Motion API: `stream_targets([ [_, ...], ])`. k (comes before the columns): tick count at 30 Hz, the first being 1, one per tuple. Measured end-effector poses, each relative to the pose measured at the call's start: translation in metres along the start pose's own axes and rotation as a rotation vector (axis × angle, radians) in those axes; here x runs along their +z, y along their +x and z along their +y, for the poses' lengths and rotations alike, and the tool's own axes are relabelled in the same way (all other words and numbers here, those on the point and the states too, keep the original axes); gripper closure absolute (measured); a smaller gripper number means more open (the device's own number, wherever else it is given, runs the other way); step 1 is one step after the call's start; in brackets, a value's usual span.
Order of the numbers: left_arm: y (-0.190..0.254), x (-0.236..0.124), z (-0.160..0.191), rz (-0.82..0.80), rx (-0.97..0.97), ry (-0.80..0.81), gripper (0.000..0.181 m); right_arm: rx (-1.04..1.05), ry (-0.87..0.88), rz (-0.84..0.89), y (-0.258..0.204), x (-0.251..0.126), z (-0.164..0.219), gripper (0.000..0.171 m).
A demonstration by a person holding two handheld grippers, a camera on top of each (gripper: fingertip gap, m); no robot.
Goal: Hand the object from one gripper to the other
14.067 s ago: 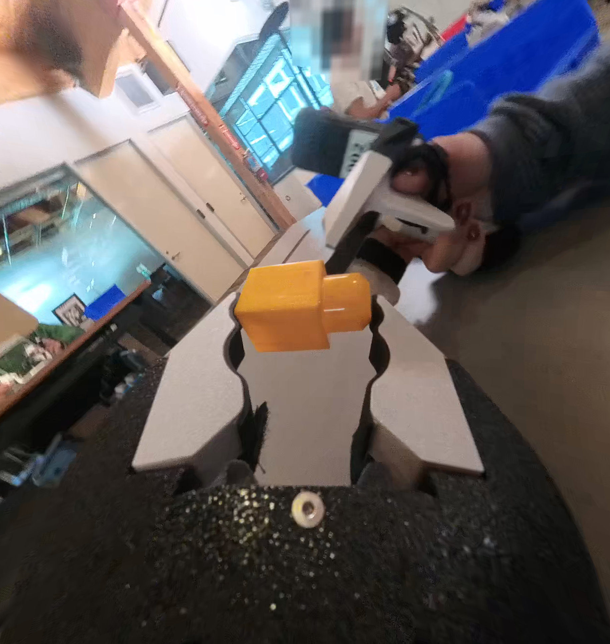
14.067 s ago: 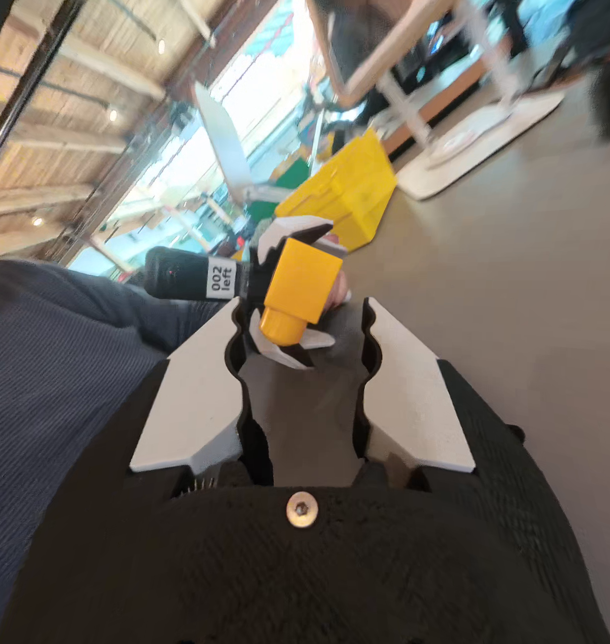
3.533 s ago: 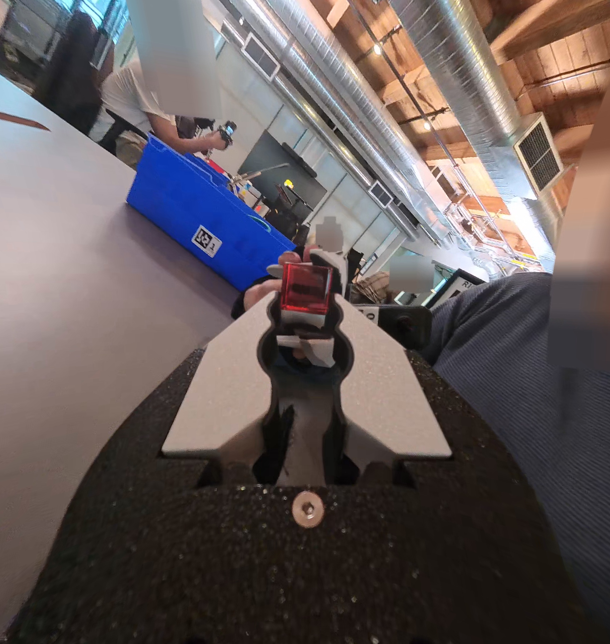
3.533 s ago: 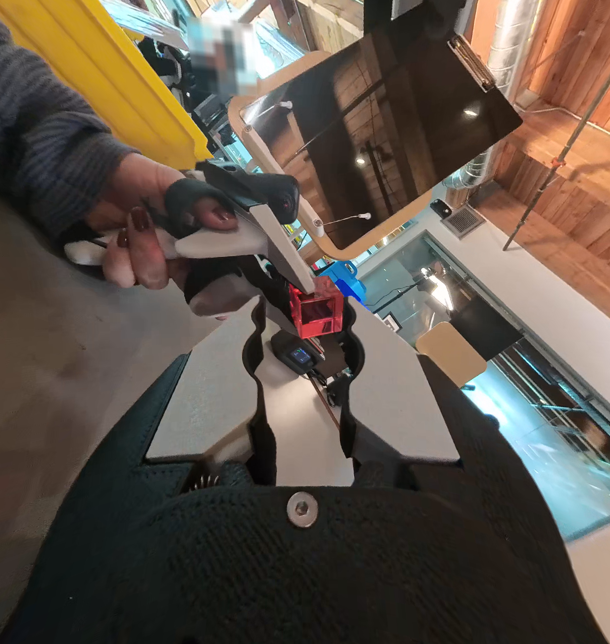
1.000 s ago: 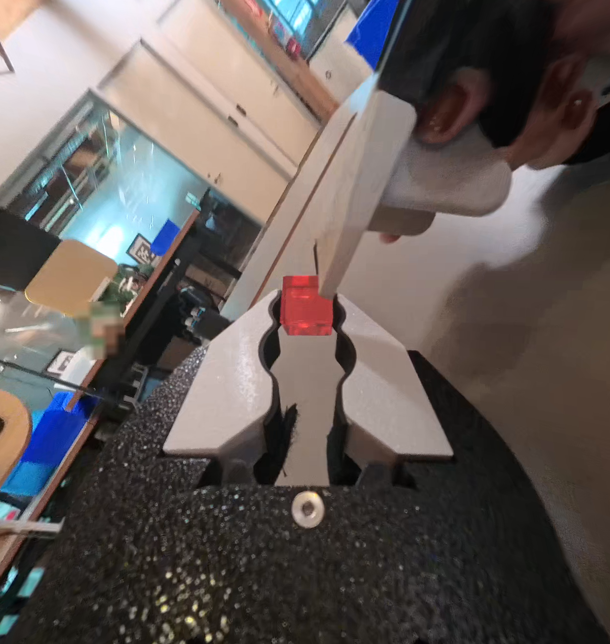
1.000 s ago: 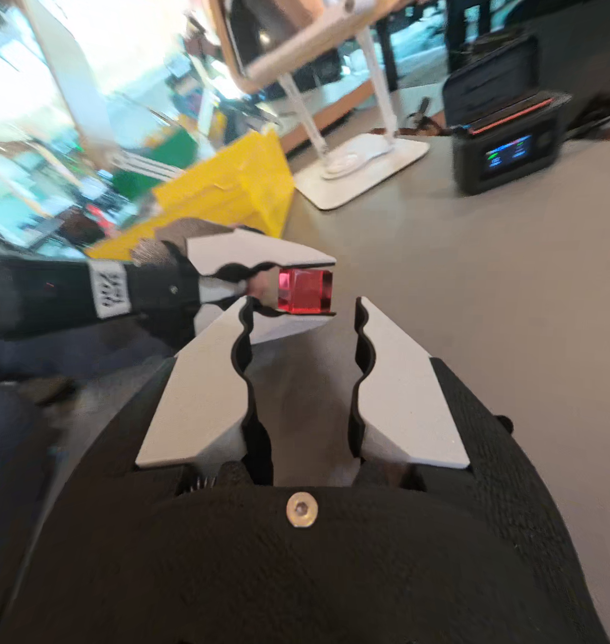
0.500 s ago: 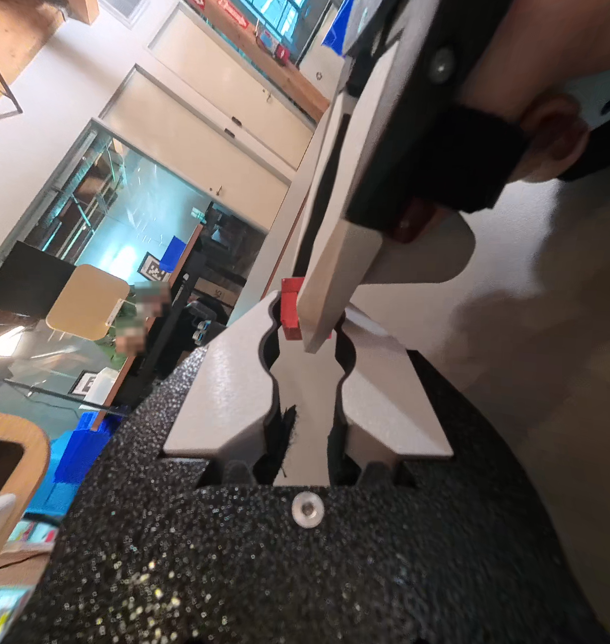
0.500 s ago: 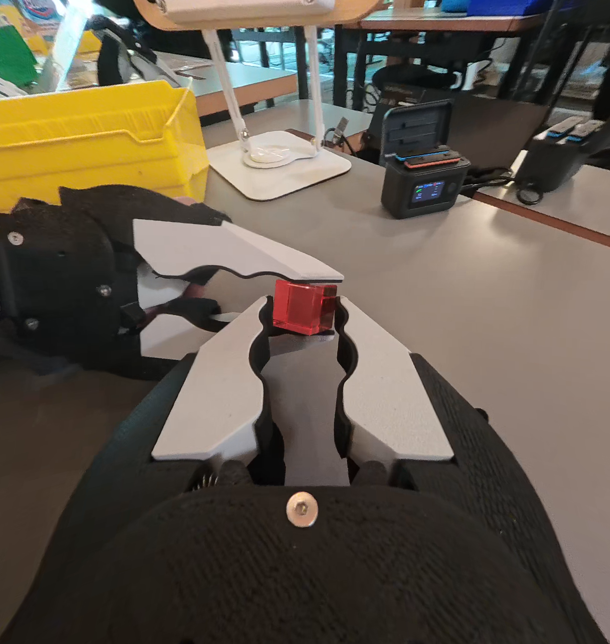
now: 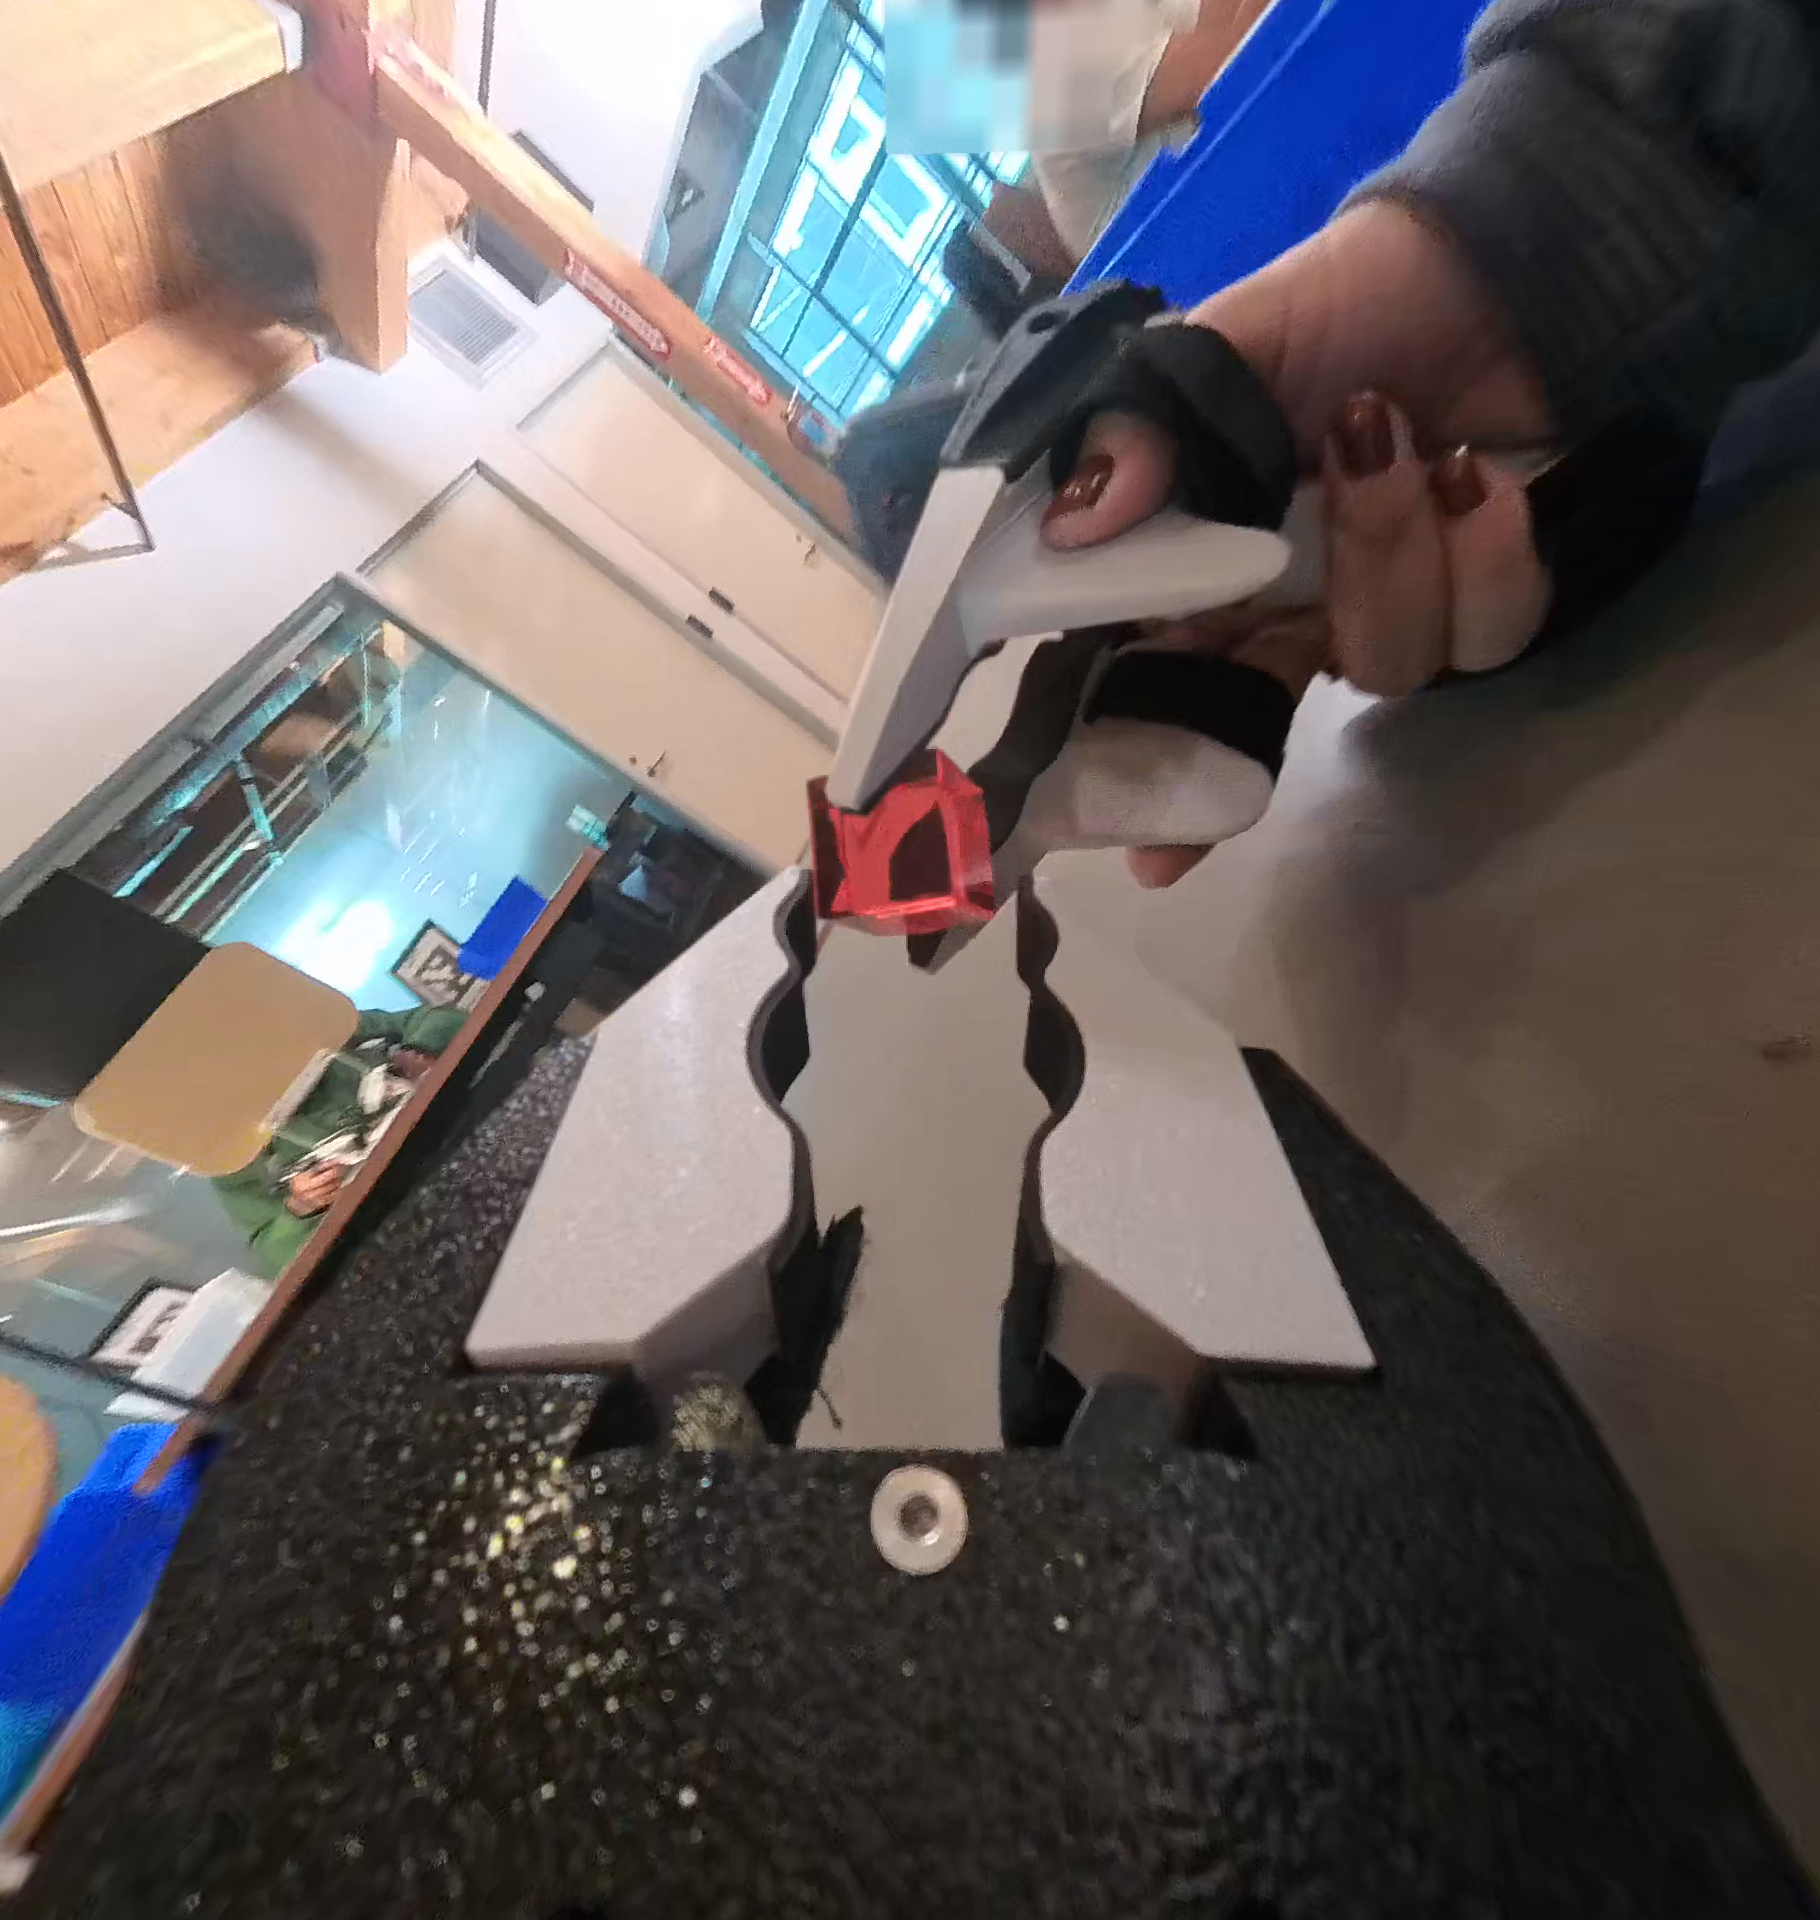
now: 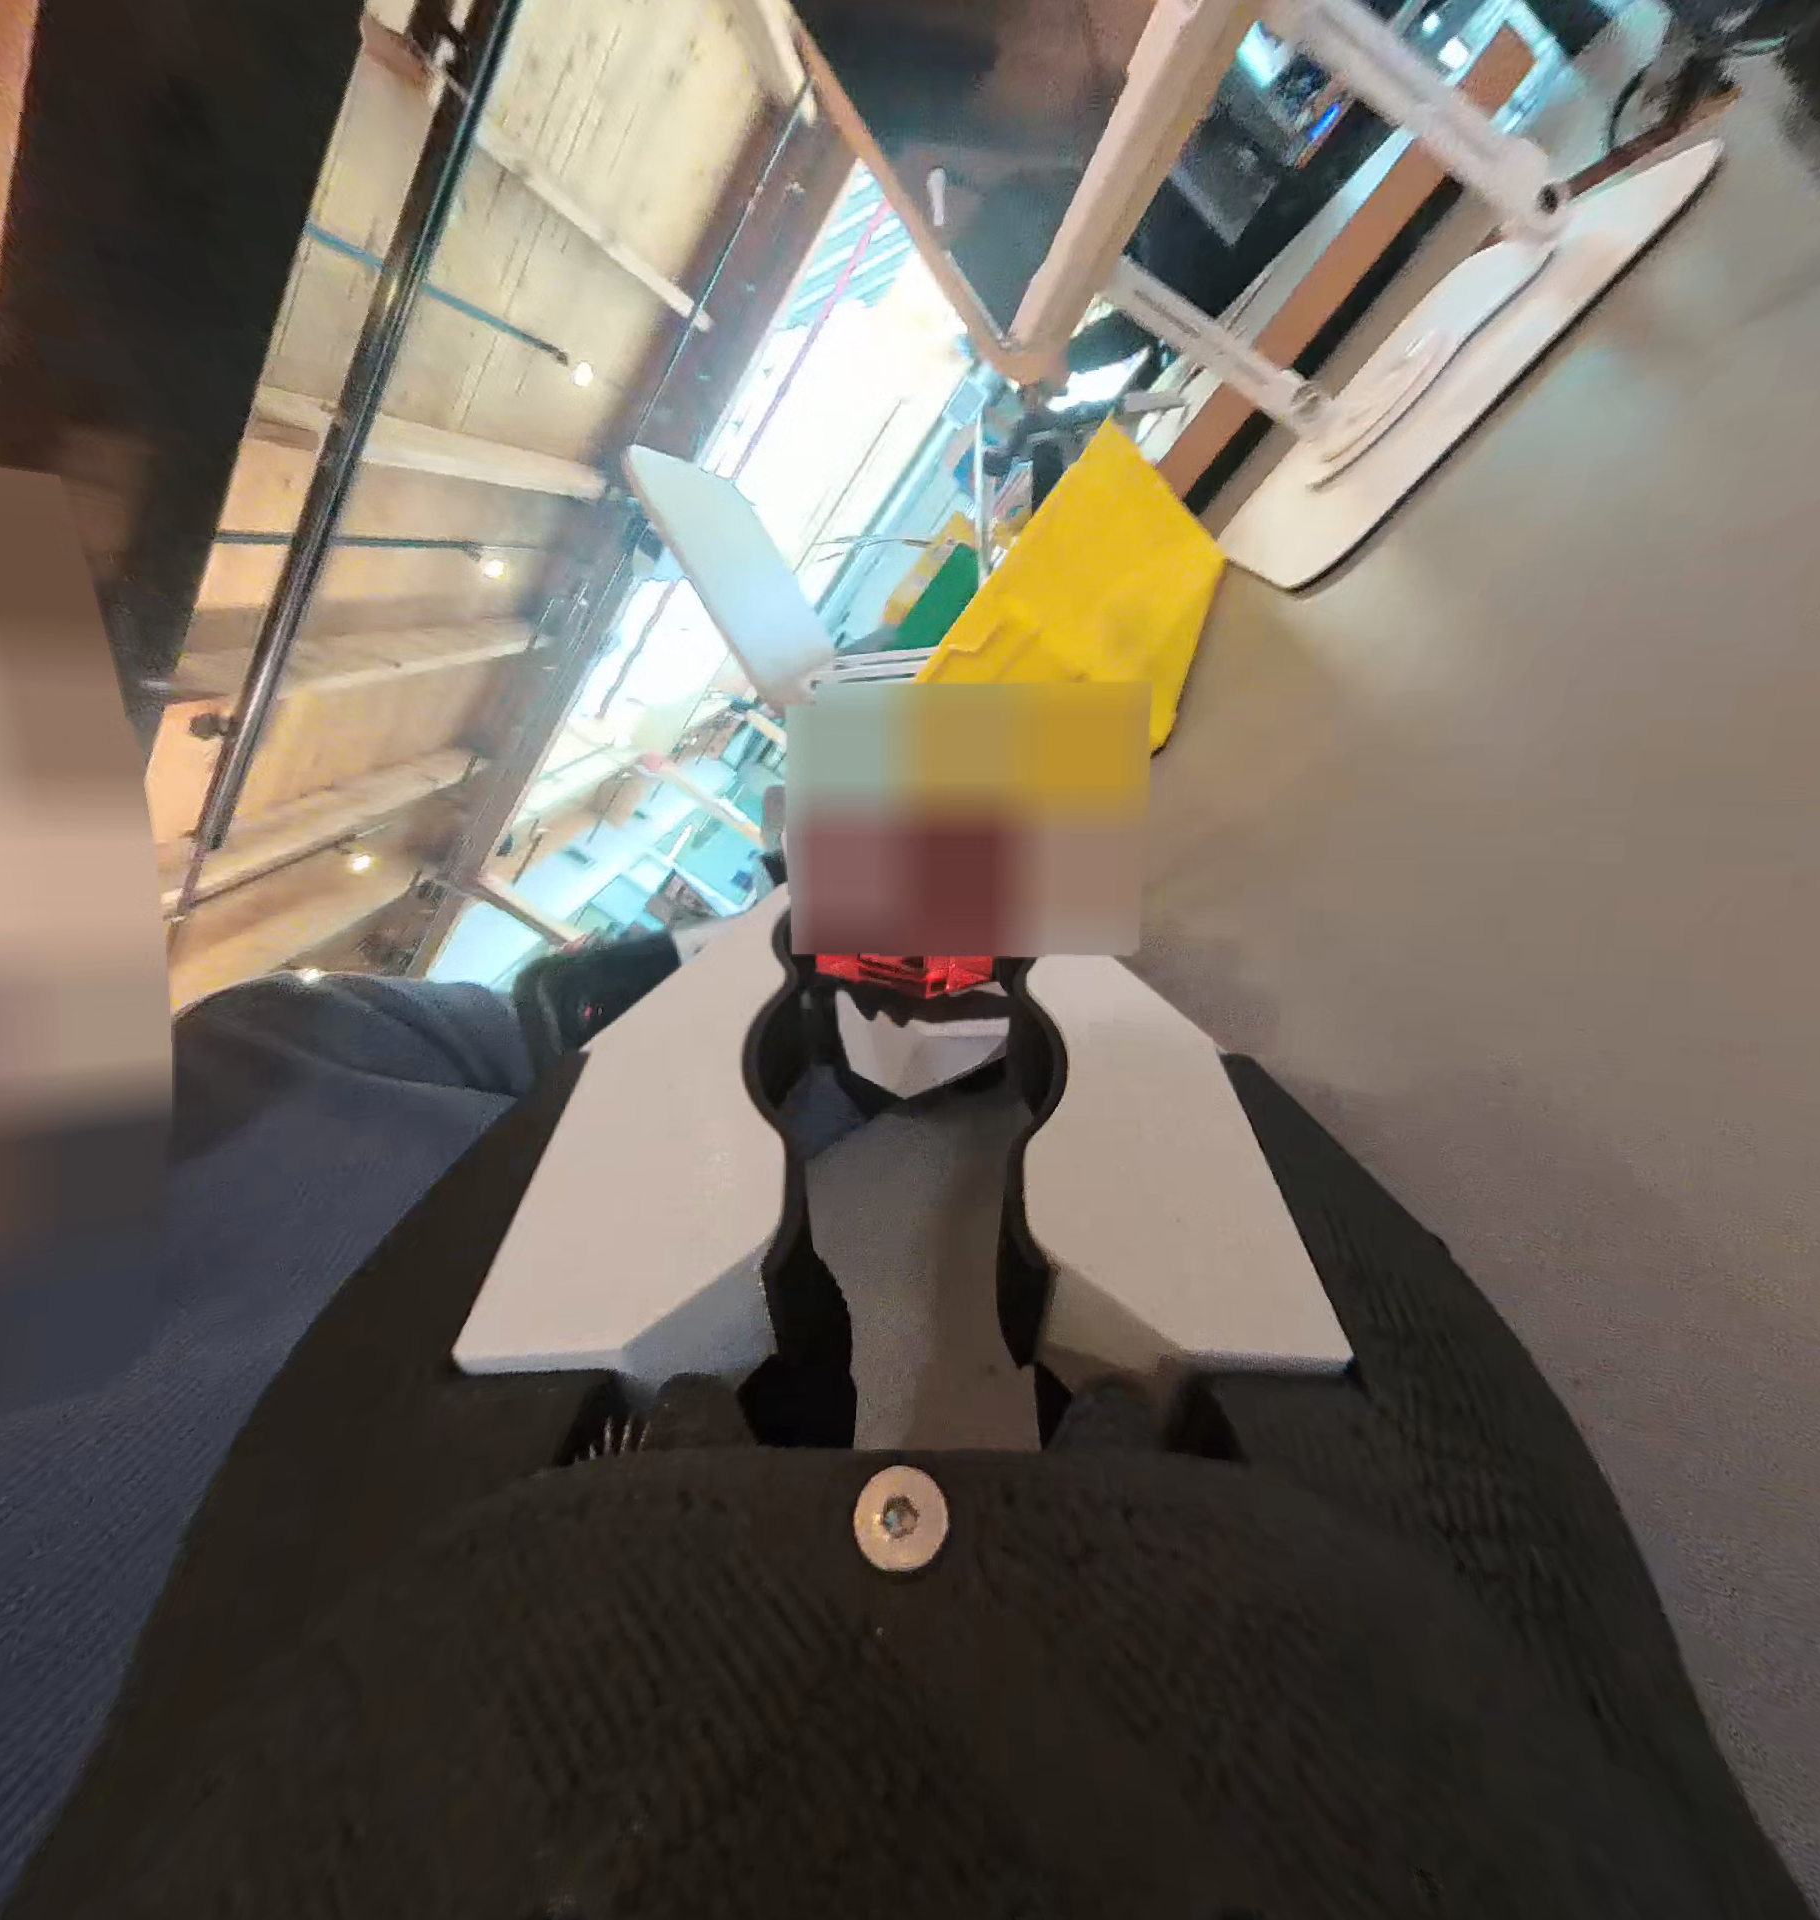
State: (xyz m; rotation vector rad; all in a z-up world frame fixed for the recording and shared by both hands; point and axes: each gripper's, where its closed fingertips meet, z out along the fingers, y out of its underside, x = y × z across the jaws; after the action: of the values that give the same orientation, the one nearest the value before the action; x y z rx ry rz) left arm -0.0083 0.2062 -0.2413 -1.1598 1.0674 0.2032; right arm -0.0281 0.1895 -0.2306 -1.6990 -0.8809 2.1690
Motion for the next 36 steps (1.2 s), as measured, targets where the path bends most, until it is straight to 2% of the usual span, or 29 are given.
stream_targets([
  [2,0.004,-0.002,-0.007,0.039,-0.046,0.051,0.143,-0.015,-0.053,-0.021,-0.004,0.002,0.008,0.138],
  [5,0.007,-0.007,-0.017,0.063,-0.051,0.117,0.152,-0.042,-0.108,-0.048,-0.010,0.005,0.017,0.138],
  [8,0.004,-0.007,-0.017,0.057,-0.061,0.101,0.153,-0.062,-0.094,-0.056,-0.012,0.006,0.016,0.138],
  [11,-0.008,-0.004,-0.004,0.024,-0.150,0.035,0.154,-0.106,0.004,0.032,0.000,0.003,0.000,0.135],
  [14,-0.023,-0.006,0.002,0.015,-0.342,0.057,0.154,-0.221,0.128,0.164,0.012,-0.009,-0.022,0.125],
  [19,-0.040,-0.017,-0.008,0.059,-0.620,0.219,0.154,-0.643,0.224,0.373,0.010,-0.021,-0.043,0.111],
  [22,-0.041,-0.022,-0.019,0.151,-0.809,0.326,0.154,-1.070,0.209,0.490,-0.002,-0.018,-0.040,0.101],
  [25,-0.048,-0.028,-0.027,0.204,-0.969,0.427,0.155,-1.539,0.145,0.616,-0.011,-0.012,-0.027,0.102],
  [29,-0.048,-0.032,-0.032,0.287,-1.076,0.481,0.155,-1.963,0.054,0.746,-0.022,0.005,-0.013,0.102],
  [31,-0.038,-0.030,-0.036,0.369,-1.097,0.470,0.155,-2.066,0.042,0.746,-0.029,0.012,-0.006,0.101],
  [36,-0.017,-0.029,-0.049,0.540,-1.124,0.460,0.155,-2.153,-0.018,0.726,-0.029,0.020,0.005,0.104],
])
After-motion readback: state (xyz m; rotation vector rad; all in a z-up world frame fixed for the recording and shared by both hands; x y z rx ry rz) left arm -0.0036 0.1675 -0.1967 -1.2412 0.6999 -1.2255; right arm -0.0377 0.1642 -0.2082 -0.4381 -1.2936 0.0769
